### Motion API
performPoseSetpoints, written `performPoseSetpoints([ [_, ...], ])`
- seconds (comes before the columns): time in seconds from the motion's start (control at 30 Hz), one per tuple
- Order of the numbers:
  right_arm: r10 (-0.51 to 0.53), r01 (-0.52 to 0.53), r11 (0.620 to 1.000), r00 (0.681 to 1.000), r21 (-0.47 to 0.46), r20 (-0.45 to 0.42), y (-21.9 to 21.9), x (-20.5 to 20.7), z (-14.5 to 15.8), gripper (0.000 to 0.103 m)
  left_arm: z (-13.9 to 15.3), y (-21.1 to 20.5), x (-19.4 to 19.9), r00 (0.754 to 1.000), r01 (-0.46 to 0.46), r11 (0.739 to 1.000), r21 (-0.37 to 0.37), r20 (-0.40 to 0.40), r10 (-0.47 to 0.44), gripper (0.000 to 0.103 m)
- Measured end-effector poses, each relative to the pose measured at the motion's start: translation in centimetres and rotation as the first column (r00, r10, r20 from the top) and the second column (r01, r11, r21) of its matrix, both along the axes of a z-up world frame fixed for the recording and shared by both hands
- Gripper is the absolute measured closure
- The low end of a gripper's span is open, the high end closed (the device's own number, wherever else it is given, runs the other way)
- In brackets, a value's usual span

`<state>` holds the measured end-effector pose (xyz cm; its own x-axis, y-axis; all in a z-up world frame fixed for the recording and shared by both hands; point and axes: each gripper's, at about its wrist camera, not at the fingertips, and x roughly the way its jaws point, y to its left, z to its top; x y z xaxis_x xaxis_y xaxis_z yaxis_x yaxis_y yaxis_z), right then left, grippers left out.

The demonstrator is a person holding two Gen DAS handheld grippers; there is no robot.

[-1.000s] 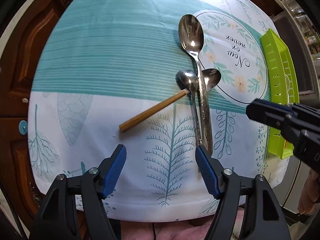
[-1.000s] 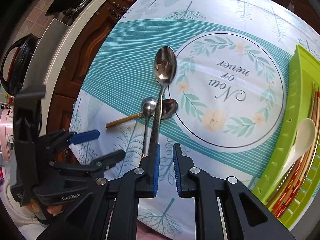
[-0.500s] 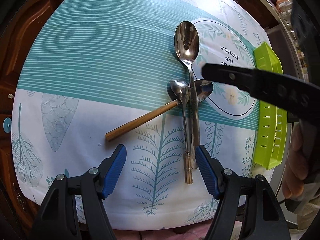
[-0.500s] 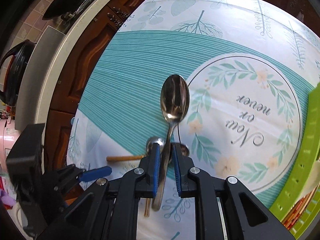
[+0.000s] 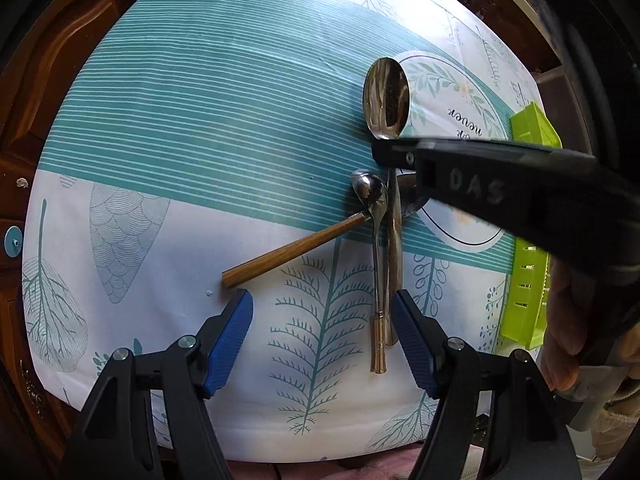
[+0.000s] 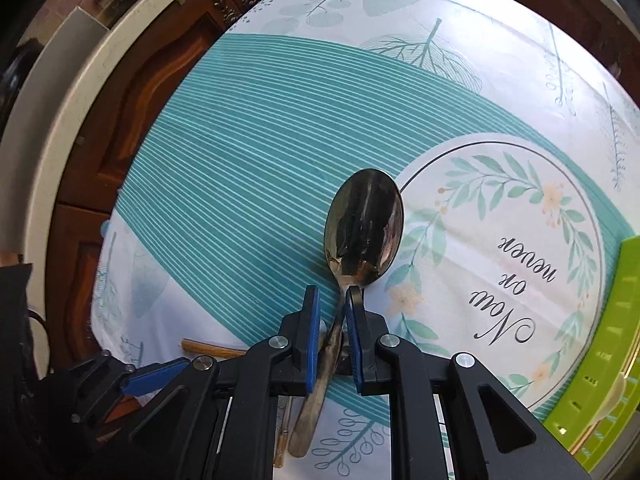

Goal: Organize utensils
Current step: 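Grasp the large steel spoon with the right gripper and lift it, then grasp the gold-handled steel spoon with the left gripper while the right holds the large spoon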

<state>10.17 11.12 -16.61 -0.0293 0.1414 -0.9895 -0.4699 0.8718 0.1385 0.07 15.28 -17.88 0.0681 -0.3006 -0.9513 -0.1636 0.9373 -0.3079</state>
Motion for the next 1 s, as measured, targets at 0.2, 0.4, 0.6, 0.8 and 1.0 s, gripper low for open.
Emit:
performPoseSetpoints([
  [0.2, 0.034, -0.031, 0.996, 0.999, -0.080, 0.034, 1.1, -0.8, -0.2, 0.092, 0.3, 1.0, -0.5, 0.999, -0.035, 0.999, -0.005, 0.004, 0.035, 0.033],
  [0.4, -0.010, 0.012, 0.998, 0.999, -0.057, 0.032, 1.3, -0.7, -0.1, 0.097, 0.7, 1.4, -0.6, 0.999, -0.042, 0.999, 0.001, 0.010, 0.042, 0.033],
  [0.6, -0.043, 0.043, 0.999, 0.999, 0.017, -0.007, -0.6, -0.5, 0.8, 0.098, 0.8, 1.4, -0.9, 0.999, -0.040, 0.999, 0.000, 0.007, 0.040, 0.033],
  [0.8, -0.106, 0.108, 0.989, 0.994, 0.104, -0.025, -5.2, -1.4, 1.7, 0.098, 0.6, 1.2, -1.3, 0.999, -0.040, 0.998, -0.048, 0.004, 0.040, 0.034],
  [1.0, -0.168, 0.172, 0.973, 0.985, 0.153, -0.040, -10.0, -3.3, 2.2, 0.098, 0.4, -0.8, -0.7, 1.000, -0.003, 0.998, -0.055, 0.014, 0.004, 0.044],
])
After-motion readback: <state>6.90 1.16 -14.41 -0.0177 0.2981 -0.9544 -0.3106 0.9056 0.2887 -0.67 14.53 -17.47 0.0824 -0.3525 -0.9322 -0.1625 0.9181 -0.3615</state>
